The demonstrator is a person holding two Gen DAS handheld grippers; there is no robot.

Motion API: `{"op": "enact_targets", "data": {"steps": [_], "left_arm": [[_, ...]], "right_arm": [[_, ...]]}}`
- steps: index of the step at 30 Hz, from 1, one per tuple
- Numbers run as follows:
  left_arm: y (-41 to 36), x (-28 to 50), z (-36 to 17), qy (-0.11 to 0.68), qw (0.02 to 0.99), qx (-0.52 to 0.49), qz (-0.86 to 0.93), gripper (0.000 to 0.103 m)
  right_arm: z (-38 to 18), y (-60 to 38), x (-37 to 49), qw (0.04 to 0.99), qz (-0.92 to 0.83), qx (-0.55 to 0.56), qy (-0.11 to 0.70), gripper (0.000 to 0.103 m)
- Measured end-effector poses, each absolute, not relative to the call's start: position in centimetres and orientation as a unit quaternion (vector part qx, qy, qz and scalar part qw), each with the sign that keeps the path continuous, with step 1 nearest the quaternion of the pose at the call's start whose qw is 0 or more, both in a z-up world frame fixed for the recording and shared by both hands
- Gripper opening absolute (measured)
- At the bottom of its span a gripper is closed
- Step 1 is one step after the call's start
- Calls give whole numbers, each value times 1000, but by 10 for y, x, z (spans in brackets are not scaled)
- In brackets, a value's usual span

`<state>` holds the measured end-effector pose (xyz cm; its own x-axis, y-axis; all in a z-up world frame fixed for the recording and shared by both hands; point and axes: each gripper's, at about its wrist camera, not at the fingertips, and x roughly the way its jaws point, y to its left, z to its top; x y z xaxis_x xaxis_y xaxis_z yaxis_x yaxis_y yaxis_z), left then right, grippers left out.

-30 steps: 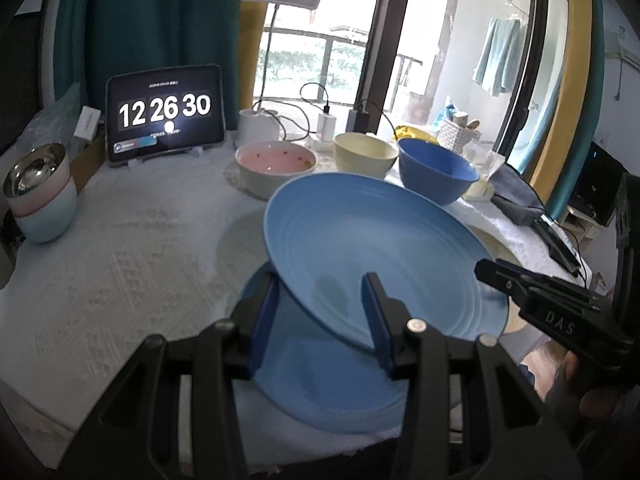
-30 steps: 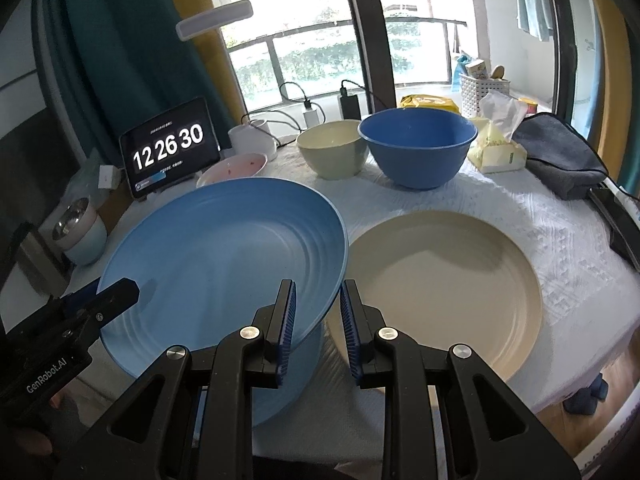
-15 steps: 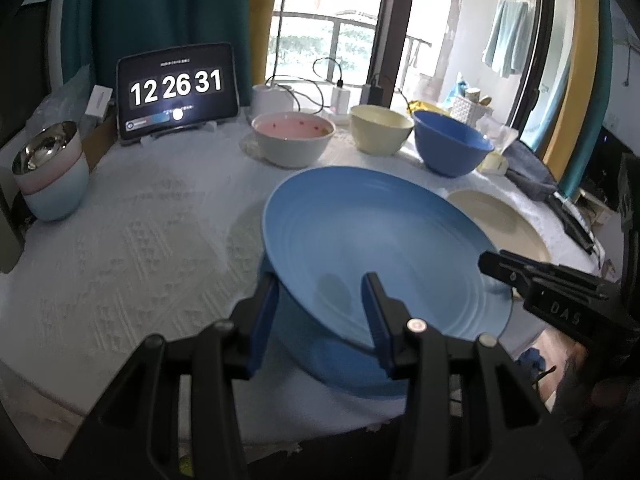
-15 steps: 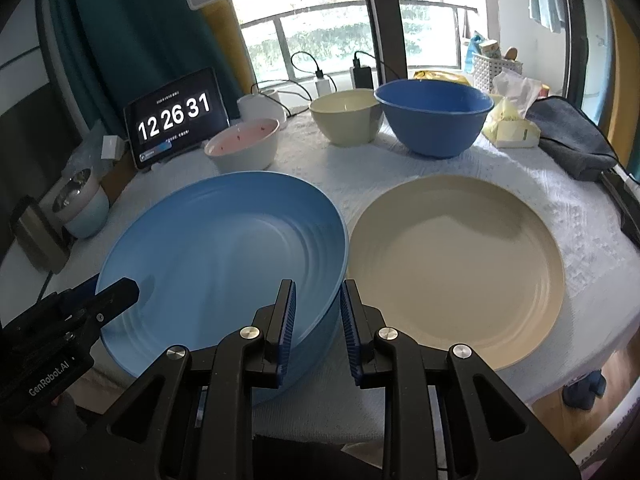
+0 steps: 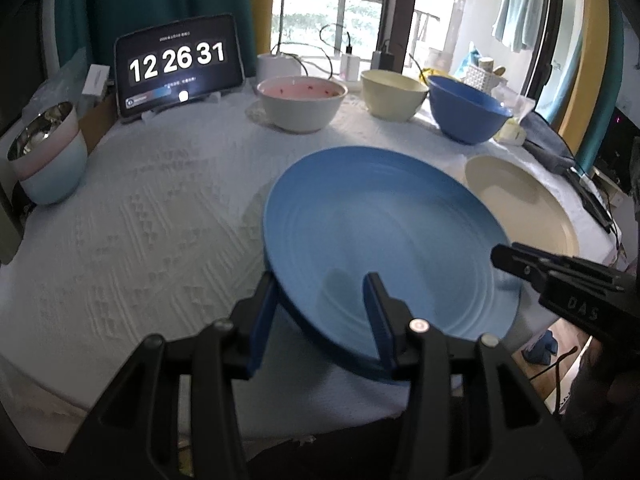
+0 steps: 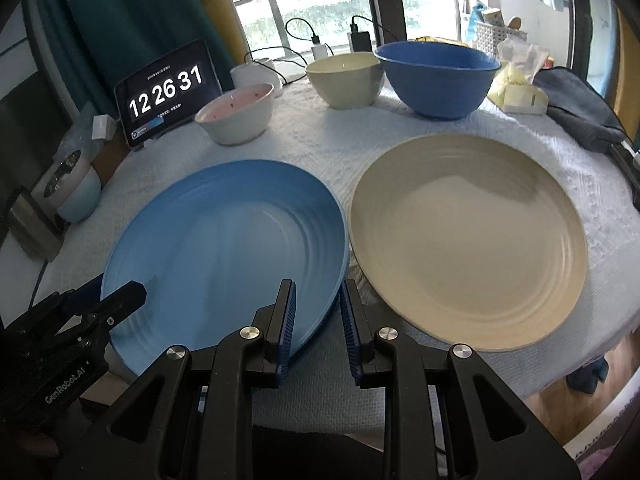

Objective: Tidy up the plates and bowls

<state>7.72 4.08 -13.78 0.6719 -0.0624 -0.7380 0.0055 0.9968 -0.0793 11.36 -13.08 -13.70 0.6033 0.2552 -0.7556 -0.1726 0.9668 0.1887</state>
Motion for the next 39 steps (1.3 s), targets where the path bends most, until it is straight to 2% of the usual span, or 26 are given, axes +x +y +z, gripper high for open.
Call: {"op": "enact_targets", "data": {"steps": [10, 14, 39], "left_arm": [[41, 84, -151, 419, 908, -24, -4, 48], [43, 89, -157, 427, 904, -31, -5, 48], [49, 127, -157, 423, 905, -45, -5, 49]], "right_arm": [[-139, -130, 116, 895, 118, 46, 428, 28], [-155, -129, 123, 877, 119, 59, 462, 29], [-155, -120, 153, 887, 118, 48, 443, 29]]}}
